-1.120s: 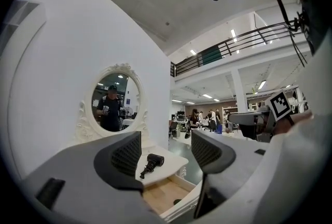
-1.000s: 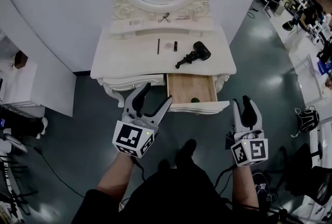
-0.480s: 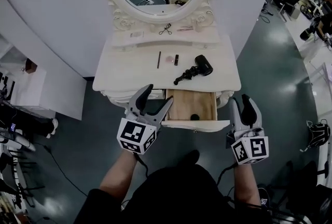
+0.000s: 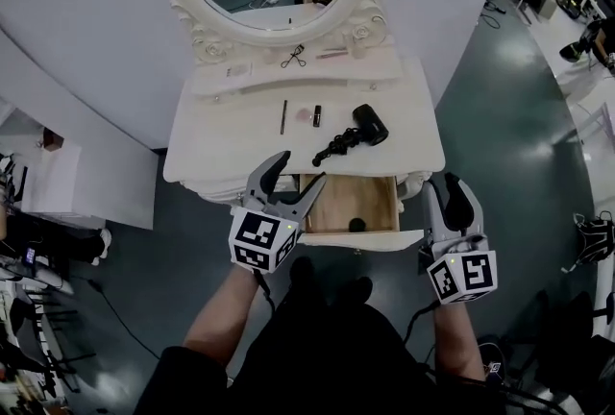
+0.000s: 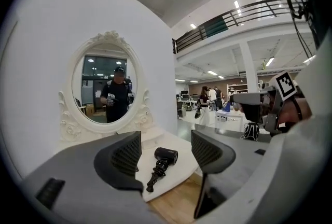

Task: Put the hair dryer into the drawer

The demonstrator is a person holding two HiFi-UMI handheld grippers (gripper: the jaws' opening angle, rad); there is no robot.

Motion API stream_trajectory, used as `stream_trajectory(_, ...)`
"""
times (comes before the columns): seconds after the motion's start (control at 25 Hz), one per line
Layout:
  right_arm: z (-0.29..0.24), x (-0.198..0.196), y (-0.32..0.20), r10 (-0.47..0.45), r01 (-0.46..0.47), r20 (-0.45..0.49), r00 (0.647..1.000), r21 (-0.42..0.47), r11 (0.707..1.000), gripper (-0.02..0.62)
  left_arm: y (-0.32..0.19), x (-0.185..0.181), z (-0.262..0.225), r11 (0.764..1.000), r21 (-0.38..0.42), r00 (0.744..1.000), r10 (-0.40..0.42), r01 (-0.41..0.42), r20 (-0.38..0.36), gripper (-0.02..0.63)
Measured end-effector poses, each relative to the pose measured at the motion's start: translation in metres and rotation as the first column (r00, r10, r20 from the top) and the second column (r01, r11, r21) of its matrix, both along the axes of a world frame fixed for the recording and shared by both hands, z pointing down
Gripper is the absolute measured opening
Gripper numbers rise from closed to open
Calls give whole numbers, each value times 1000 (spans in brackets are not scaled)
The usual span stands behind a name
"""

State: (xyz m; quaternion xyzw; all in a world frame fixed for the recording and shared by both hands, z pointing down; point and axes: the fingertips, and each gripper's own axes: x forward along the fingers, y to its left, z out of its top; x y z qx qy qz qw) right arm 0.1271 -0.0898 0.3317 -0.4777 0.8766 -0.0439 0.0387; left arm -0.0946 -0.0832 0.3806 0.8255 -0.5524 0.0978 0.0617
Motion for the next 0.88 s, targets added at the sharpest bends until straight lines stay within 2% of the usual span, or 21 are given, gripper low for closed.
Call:
stream_trajectory(0.2,8,5,-17,104,-104,-18,994,-23,994,160,-47,10,45,990,-88,994,110,-109,10,298)
stream_trajectory(0.32,14,5,-22,188,-189,-26,982,-44,981,158,-73,13,76,970,-150,980,196,-190,23,296)
stream_trajectory(0.48,22,3,-31,277,-279,-47,960,-64,958,158,-107,11,114,941,-221,963,268,-256,30,297)
stream_trajectory(0.64,31,6,-32,368,-373,-64,928,-83,924,158,-133,17,151,902,-292,940,340,-318,26,297)
stream_trajectory(0.88,43,10,-27,465,-473,-94,881,-106,875,156,-169,30,217,820,-437,899,436,-370,55,298)
